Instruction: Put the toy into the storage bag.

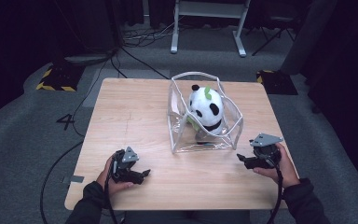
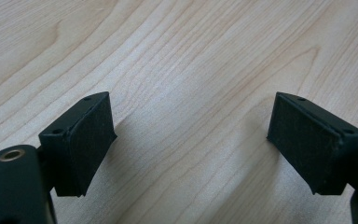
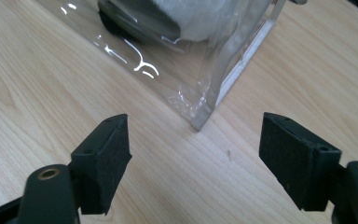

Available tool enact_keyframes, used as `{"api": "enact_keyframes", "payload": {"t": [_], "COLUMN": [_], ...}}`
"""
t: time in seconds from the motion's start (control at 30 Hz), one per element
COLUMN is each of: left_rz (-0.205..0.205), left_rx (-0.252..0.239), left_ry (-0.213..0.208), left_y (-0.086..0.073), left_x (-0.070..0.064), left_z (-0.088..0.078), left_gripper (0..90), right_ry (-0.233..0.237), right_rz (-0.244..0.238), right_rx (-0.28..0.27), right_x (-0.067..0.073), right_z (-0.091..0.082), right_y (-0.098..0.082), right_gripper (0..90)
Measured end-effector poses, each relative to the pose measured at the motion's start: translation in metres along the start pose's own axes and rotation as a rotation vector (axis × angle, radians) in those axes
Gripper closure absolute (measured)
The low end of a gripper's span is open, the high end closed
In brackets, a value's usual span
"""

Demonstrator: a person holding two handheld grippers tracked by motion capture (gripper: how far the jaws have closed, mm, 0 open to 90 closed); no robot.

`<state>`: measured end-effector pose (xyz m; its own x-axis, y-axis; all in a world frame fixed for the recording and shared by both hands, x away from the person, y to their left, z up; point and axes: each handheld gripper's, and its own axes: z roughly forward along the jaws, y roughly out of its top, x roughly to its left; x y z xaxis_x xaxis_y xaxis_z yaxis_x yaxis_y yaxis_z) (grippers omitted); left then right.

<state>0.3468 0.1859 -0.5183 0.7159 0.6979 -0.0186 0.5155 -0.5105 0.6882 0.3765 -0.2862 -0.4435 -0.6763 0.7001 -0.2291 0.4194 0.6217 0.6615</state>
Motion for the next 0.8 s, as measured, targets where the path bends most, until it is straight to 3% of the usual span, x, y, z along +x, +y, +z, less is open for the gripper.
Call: {"api": "enact_keyframes", "payload": {"t": [0.57,0.8], "left_rz": [0.001,-0.001], "left_rx": [0.002,0.0], "left_ry": [0.001,0.0], "left_y": [0.0,0.0], "left_x": [0.0,0.0], "left_z": [0.0,0.0], "left_gripper": [14.7,14.7], "right_ry": [0.028,0.027], "right_rz": [0.027,0.047], "right_rx": [0.028,0.012], "right_x": [-0.001,-0.001], "right_z": [0.009,0.008], "right_y": [-0.031,-0.045], "right_gripper": [23.9,23.7]}}
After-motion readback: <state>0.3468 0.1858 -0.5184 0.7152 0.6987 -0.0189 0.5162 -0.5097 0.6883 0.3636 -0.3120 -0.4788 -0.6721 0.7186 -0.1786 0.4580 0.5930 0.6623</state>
